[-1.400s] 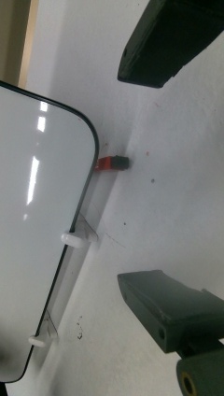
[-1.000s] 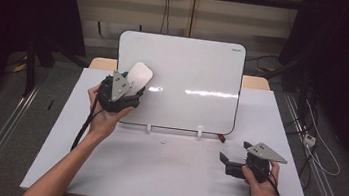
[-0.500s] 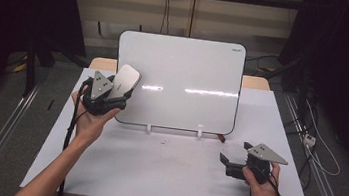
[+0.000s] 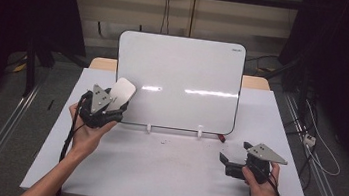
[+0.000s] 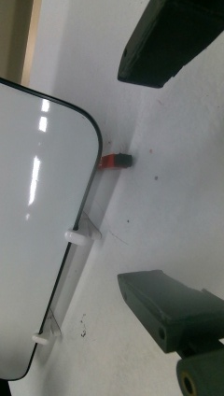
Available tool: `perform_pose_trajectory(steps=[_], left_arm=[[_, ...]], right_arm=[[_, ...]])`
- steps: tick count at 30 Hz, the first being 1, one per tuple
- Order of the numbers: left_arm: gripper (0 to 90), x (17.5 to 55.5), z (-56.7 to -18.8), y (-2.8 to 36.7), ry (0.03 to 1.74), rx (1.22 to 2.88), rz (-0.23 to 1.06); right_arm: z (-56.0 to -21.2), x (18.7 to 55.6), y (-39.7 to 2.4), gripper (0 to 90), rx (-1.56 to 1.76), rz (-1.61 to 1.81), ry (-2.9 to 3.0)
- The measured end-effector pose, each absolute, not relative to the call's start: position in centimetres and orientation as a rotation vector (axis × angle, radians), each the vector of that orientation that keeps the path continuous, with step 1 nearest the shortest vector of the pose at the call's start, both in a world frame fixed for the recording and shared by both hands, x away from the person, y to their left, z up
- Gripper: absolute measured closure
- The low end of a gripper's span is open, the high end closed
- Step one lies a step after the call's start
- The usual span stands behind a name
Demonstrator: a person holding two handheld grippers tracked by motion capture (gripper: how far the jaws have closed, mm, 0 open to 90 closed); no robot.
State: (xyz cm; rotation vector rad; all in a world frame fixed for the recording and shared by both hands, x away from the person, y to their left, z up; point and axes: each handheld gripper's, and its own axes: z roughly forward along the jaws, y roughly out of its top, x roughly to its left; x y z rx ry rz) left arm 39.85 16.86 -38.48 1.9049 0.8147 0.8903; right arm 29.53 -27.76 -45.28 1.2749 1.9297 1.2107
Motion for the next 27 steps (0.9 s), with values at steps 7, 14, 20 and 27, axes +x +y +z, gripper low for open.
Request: perform_pose_trajectory(steps=[7,14,20,27], left_arm=[[31.1,39.9,-39.9,15.5,0.769,1.955,0.909],[31.1,39.9,-40.2,14.6,0.737,1.979,0.932],[31.1,40.1,-40.6,14.1,0.722,1.986,0.961],[31.1,40.5,-40.9,13.9,0.714,1.990,1.009]], right_arm=[[-45.3,29.4,-27.8,4.2,1.265,1.209,1.936],[-45.3,29.2,-28.0,4.2,1.262,1.211,1.934],[-45.3,29.2,-28.0,4.2,1.259,1.214,1.937],[-45.3,29.3,-27.9,4.2,1.261,1.211,1.938]])
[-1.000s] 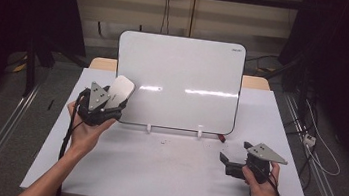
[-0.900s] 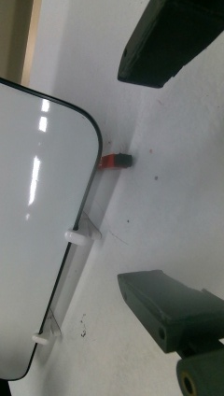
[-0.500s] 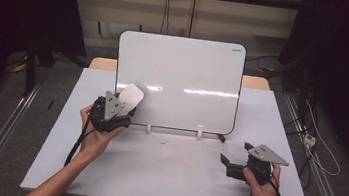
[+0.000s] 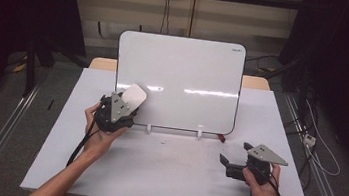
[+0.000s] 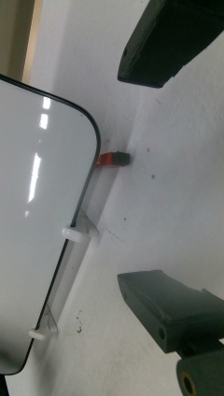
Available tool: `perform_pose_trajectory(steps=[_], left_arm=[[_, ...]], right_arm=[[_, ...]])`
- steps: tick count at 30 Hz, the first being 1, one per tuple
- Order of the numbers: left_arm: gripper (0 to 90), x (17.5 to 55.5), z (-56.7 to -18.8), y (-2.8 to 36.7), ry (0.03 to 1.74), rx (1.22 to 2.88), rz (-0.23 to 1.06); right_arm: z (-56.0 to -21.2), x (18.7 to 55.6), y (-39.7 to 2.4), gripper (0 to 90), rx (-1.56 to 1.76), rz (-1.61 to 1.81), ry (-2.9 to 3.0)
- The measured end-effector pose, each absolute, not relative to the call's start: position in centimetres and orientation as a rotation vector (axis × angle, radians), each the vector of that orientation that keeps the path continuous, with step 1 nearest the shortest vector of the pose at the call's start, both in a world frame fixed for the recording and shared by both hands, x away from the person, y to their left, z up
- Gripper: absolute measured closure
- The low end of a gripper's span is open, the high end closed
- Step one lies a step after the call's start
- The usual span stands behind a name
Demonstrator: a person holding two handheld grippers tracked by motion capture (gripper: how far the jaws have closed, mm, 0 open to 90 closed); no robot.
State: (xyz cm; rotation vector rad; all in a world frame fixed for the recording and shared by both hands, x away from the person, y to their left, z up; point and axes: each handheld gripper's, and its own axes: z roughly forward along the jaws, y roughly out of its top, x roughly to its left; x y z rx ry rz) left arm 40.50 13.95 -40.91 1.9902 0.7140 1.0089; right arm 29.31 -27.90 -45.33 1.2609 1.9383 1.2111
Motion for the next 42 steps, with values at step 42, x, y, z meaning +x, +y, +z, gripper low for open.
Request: perform_pose_trajectory(steps=[42], left_arm=[[18.2,41.0,-42.0,13.0,0.684,2.052,0.997]], right_arm=[[-45.4,29.2,-28.1,4.2,1.265,1.207,1.939]])
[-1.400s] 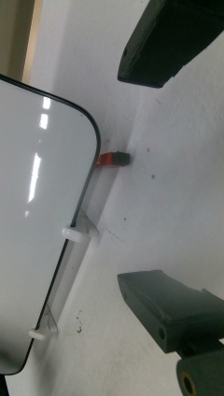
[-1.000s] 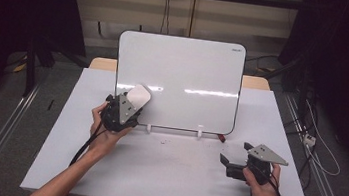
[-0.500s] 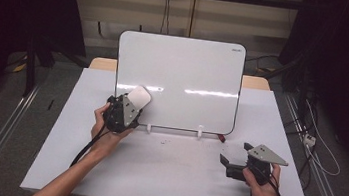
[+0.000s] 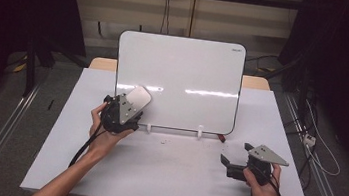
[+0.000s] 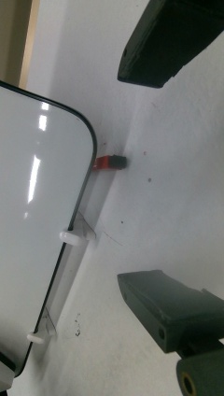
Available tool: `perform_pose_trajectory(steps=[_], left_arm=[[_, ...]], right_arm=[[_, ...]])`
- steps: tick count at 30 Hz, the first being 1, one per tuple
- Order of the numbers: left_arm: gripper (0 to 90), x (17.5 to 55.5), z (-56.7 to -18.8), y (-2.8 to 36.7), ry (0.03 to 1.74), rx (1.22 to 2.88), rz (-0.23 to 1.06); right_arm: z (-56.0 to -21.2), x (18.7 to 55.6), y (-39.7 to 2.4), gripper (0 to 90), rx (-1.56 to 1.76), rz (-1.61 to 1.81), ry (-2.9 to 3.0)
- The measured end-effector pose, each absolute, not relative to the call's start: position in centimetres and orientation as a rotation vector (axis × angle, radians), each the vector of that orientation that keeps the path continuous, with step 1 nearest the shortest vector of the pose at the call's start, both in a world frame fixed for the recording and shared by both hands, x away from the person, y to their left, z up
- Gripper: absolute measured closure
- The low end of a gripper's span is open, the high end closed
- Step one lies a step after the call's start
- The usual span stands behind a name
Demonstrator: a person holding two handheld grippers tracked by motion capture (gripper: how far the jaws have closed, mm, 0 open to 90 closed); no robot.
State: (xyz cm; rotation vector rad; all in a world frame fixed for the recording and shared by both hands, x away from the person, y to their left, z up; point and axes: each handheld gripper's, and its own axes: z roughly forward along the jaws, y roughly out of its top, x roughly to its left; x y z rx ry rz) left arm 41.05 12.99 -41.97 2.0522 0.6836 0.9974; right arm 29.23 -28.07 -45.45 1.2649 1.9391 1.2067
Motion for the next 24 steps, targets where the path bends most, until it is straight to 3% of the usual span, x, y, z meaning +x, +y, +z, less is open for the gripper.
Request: perform_pose_trajectory(steps=[11,24], left_arm=[[10.6,41.2,-41.3,13.9,0.741,1.994,0.874],[6.9,40.7,-40.4,15.5,0.841,1.970,0.594]], right_arm=[[-45.5,29.4,-28.1,4.2,1.275,1.200,1.935],[-45.5,29.8,-27.5,4.2,1.276,1.194,1.944]])
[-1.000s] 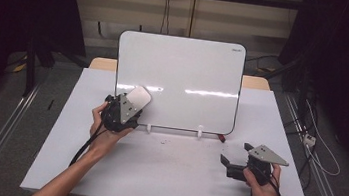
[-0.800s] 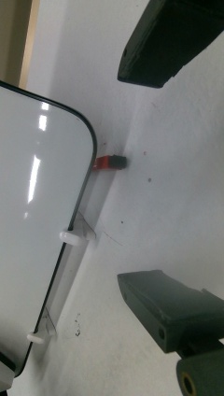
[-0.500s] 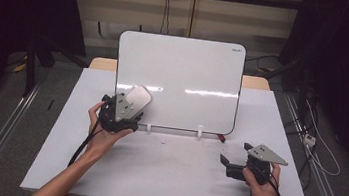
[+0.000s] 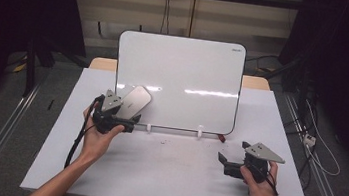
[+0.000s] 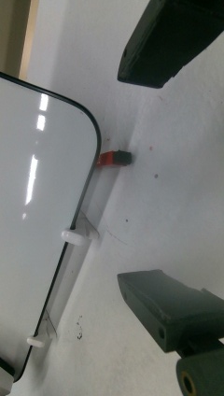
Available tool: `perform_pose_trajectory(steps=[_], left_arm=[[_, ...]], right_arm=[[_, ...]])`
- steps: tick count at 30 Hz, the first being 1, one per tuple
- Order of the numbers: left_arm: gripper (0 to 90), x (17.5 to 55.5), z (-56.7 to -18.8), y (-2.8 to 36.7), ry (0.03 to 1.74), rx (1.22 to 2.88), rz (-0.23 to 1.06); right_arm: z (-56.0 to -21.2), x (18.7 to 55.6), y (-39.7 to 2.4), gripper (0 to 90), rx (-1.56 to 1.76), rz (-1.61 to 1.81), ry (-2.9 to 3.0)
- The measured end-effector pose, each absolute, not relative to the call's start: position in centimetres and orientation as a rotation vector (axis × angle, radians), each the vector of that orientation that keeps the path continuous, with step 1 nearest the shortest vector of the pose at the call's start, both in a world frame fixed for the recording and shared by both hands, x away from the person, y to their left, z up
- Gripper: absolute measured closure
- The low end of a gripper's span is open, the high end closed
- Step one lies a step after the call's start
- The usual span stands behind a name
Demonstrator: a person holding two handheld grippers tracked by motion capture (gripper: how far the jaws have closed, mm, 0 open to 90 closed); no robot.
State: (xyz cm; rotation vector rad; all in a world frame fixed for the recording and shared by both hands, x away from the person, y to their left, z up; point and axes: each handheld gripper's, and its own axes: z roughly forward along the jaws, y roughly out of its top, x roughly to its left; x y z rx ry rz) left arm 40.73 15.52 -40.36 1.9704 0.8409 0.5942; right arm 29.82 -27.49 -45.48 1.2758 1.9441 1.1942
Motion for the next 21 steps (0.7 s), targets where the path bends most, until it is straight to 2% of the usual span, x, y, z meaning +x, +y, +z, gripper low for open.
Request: perform_pose_trajectory(steps=[5,9,12,17,21], left_arm=[[4.3,39.7,-39.8,15.8,0.783,1.944,0.574],[4.0,38.1,-39.0,15.7,0.753,1.944,0.620],[4.0,37.1,-39.0,15.8,0.768,1.944,0.690],[4.4,36.6,-39.7,16.7,0.801,1.921,0.668],[6.2,36.2,-40.2,17.5,0.848,1.940,0.704]], right_arm=[[-45.5,29.9,-27.5,4.3,1.276,1.199,1.946],[-45.4,29.6,-27.5,4.2,1.279,1.202,1.941],[-45.4,29.7,-27.6,4.1,1.276,1.203,1.936],[-45.4,29.6,-27.6,4.2,1.276,1.198,1.938],[-45.4,29.6,-27.7,4.2,1.280,1.200,1.933]])
